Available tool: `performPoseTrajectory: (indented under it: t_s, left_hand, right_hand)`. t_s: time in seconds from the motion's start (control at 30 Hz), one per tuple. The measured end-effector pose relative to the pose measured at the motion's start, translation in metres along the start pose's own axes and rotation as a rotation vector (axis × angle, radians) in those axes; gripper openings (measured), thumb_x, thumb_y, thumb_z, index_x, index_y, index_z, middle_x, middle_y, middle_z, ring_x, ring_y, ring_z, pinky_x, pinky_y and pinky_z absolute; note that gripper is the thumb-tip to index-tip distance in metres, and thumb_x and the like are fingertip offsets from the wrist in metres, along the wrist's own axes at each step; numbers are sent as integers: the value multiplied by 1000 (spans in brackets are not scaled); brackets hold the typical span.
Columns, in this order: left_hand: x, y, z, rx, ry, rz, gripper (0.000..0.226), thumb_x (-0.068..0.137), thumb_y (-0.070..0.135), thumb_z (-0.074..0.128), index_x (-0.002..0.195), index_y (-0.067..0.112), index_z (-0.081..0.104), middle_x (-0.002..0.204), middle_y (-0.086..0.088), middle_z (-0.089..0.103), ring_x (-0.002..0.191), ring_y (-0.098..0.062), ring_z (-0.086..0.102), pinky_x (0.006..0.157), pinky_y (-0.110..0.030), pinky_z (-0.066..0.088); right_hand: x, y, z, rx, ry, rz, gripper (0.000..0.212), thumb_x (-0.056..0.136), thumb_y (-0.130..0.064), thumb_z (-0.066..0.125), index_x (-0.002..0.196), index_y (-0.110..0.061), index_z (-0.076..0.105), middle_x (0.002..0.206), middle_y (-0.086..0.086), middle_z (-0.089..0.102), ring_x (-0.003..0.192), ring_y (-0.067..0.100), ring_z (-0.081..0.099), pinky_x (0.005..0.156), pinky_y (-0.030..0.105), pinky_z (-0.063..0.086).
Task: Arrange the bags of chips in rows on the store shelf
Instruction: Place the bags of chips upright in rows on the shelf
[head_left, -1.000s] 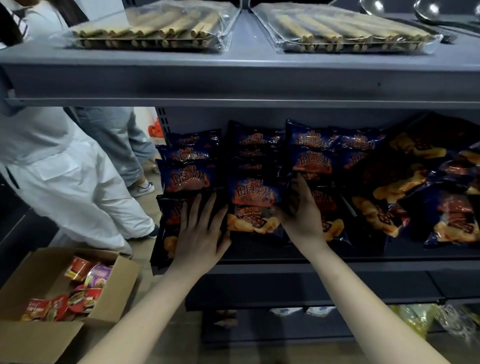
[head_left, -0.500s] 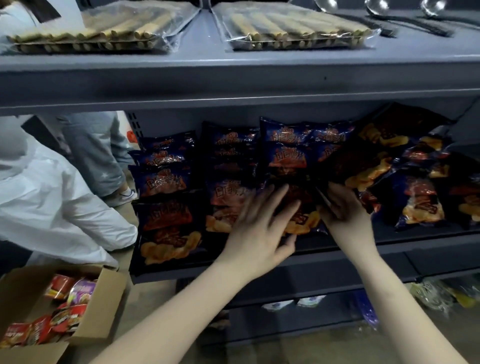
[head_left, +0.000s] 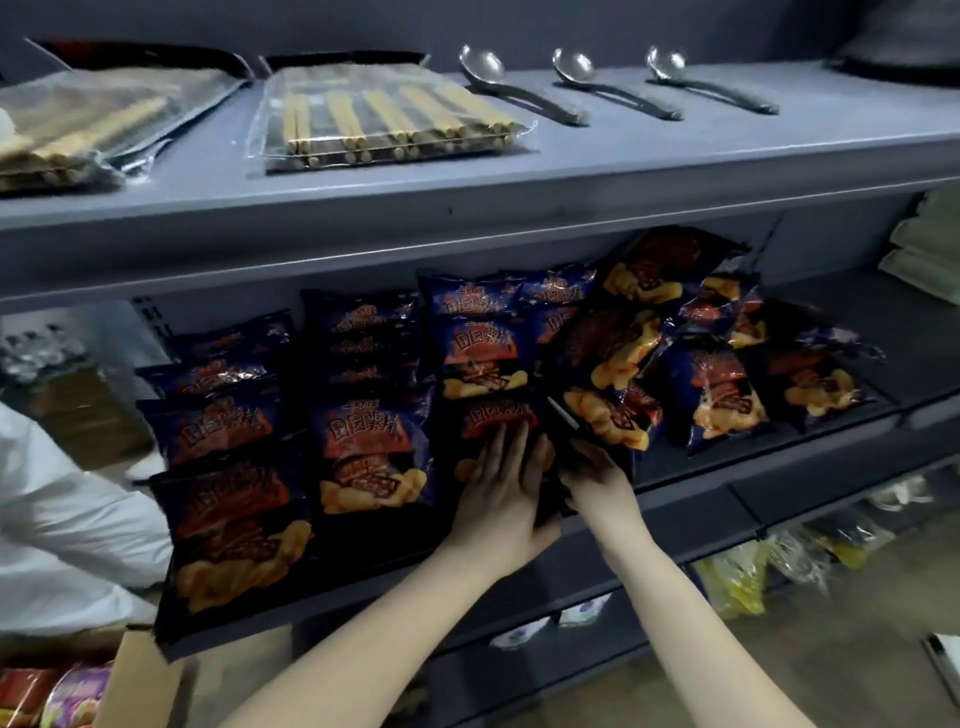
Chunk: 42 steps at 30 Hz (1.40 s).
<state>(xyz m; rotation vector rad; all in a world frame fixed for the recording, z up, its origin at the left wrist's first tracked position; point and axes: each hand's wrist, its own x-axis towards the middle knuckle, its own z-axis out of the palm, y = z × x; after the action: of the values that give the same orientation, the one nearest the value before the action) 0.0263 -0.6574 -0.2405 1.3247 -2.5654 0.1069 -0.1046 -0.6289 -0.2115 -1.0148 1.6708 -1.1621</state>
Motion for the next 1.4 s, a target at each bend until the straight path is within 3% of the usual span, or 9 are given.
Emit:
performPoseTrajectory:
  t_s: [0.23,0.4,0.6,0.67,0.8,0.87,1.0,1.17,1.4]
  left_hand:
    - [-3,0,-11,-129,63,45,93,67,44,74,143,11,30,148,-13,35,132,-32,41,99,-39,38]
    - [-1,-4,-14,-271,84,42,84,84,32,58,148,20,5,157,-6,2,144,-26,6,110,-49,31]
    - [-5,5,-45,-706,340,-209,90,84,43,55,148,25,-6,157,4,-5,144,-7,-4,112,-10,1]
    - [-3,9,-58,-910,337,-344,95,82,43,63,147,26,-3,155,8,1,140,0,1,110,-6,4]
    - [6,-5,-64,-1244,197,-454,89,68,62,69,141,45,22,146,14,35,133,-7,36,108,-38,37]
    - [5,-11,-61,-1331,159,-500,66,70,50,75,123,55,36,130,19,50,122,-9,50,100,-43,45]
    - [-6,-8,-55,-1510,118,-582,70,81,12,70,140,26,34,126,3,50,101,-4,58,76,-24,56]
    - [-8,-2,-52,-1553,111,-638,66,84,3,64,140,19,33,115,6,51,92,1,58,66,-16,54]
    - [6,0,-44,-1701,260,-778,57,85,-7,59,131,23,45,131,-4,52,113,-12,56,89,-29,50]
  right_hand:
    - [0,-15,4,15,33,-75,26,91,-20,55,109,-40,52,112,-10,60,102,11,59,88,33,51]
    - [1,-20,2,-10,95,-170,30,89,-10,56,106,-34,58,106,-9,64,101,12,63,86,30,53]
    - [-2,-35,-14,230,166,-340,44,88,6,52,103,-35,58,106,-6,64,105,14,60,86,32,49]
    - [-2,-35,-20,402,102,-367,39,90,6,50,107,-29,58,103,-7,67,103,15,62,79,29,51]
    - [-2,-19,-30,534,-30,-345,36,85,-3,60,113,-26,58,104,-7,67,103,19,61,82,30,50]
    - [-3,-8,-33,621,-107,-265,57,66,-29,82,117,-26,58,107,-2,66,102,18,62,85,31,49]
    - [-4,4,-32,618,-98,-133,89,41,-53,89,119,-25,59,116,2,66,109,17,62,91,31,51]
    - [-2,-5,-31,614,-30,-96,30,84,-11,66,111,-23,59,106,1,67,101,16,63,77,23,51]
    - [12,2,-28,512,36,-99,40,88,-2,59,124,-19,55,119,2,64,108,15,61,91,35,49]
